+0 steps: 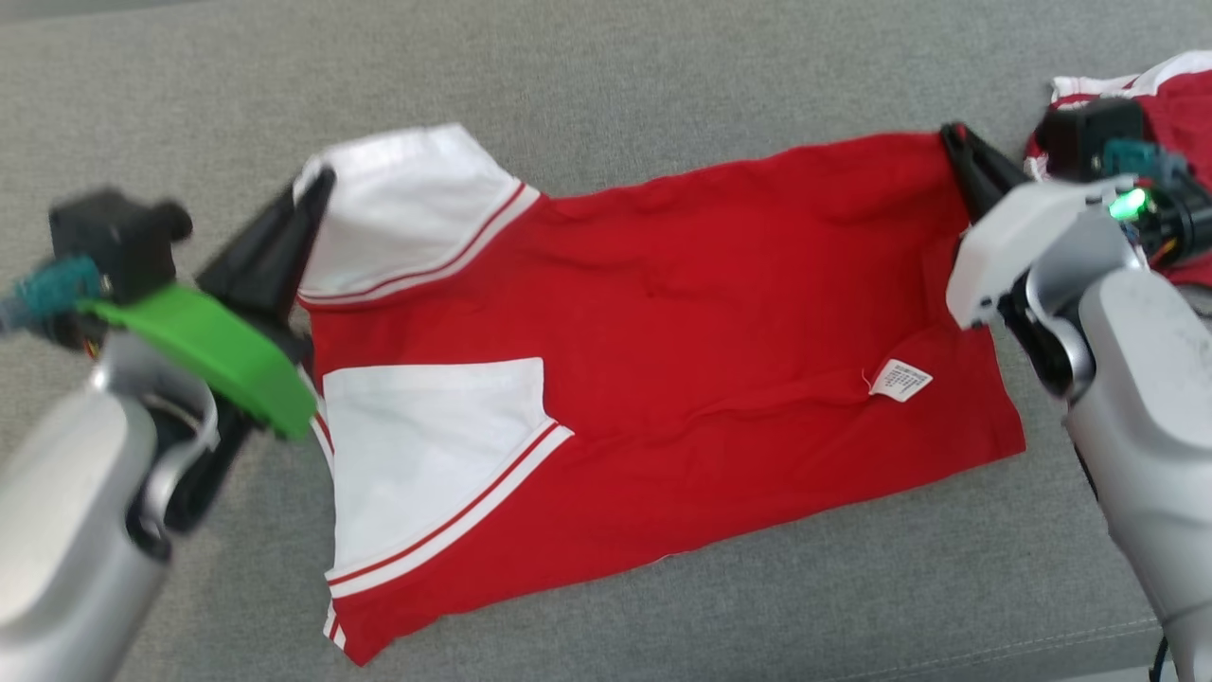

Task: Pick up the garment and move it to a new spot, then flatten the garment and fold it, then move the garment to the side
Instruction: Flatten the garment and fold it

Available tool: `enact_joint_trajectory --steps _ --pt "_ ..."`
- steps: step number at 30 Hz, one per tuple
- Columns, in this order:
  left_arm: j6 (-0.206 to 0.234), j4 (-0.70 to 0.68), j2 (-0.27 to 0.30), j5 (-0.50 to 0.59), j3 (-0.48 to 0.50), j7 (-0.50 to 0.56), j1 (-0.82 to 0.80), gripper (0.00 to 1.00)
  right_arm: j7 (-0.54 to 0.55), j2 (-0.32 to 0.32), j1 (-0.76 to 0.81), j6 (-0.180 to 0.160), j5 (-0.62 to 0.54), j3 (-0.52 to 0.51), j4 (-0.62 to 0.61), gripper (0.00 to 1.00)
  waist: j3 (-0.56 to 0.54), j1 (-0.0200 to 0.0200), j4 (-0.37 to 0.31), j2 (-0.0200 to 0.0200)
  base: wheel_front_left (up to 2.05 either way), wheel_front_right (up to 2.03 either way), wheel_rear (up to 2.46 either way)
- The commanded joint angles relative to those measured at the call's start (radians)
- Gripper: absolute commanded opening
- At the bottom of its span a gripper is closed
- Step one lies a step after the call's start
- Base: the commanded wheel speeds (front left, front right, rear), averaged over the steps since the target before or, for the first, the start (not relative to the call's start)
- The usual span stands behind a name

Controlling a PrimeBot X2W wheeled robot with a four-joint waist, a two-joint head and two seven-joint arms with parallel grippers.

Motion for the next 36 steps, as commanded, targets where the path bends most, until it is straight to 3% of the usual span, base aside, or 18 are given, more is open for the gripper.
enact_joint_trajectory --steps 1,11,22,23,25,26,27,28,29,36 --pt "0.016 -0.025 0.01 -0.013 0.004 -0.016 0.056 0.0 -0.015 -0.008 0.048 -0.001 0.005 -0.008 -0.015 0.0 -0.047 0.0 0.009 0.0 0.0 0.0 0.0" --pt "0.123 -0.174 0.023 -0.071 0.009 -0.114 0.369 0.0 -0.041 0.004 0.343 -0.001 -0.038 -0.138 -0.179 0.0 -0.12 0.0 0.035 0.0 0.0 0.0 0.0" --pt "0.136 -0.079 -0.02 -0.057 -0.049 -0.175 0.5 0.0 0.004 0.075 0.519 -0.001 -0.125 -0.235 -0.286 0.0 -0.149 0.0 0.032 0.0 0.0 0.0 0.0" --pt "0.134 -0.063 -0.024 -0.055 -0.053 -0.181 0.505 0.0 0.004 0.081 0.527 -0.001 -0.132 -0.24 -0.288 0.05 -0.152 0.0 0.031 0.0 0.0 0.0 0.0" --pt "0.131 -0.039 -0.035 -0.052 -0.06 -0.19 0.515 0.0 0.0 0.092 0.538 -0.001 -0.143 -0.249 -0.29 0.38 -0.158 0.0 0.028 0.0 0.0 0.0 0.0" --pt "0.13 -0.029 -0.042 -0.051 -0.063 -0.196 0.519 0.05 -0.006 0.099 0.544 -0.001 -0.146 -0.255 -0.291 0.72 -0.161 0.0 0.027 0.0 0.0 0.0 0.0" --pt "0.129 -0.02 -0.049 -0.049 -0.067 -0.203 0.525 0.36 -0.012 0.108 0.553 -0.001 -0.149 -0.263 -0.29 1.0 -0.166 0.0 0.027 0.0 0.0 0.0 0.0" --pt "0.13 -0.013 -0.054 -0.047 -0.069 -0.21 0.531 0.72 -0.018 0.114 0.561 -0.001 -0.152 -0.272 -0.29 1.0 -0.17 0.0 0.027 0.0 0.0 0.0 0.0" --pt "0.134 -0.007 -0.065 -0.05 -0.065 -0.22 0.54 1.0 -0.024 0.123 0.571 -0.001 -0.152 -0.284 -0.291 1.0 -0.176 0.0 0.027 0.0 0.0 0.0 0.0" --pt "0.169 -0.013 -0.124 -0.029 0.012 -0.263 0.596 1.0 -0.07 0.168 0.628 -0.001 -0.163 -0.377 -0.317 1.0 -0.214 0.0 0.038 0.0 0.0 0.0 0.0"
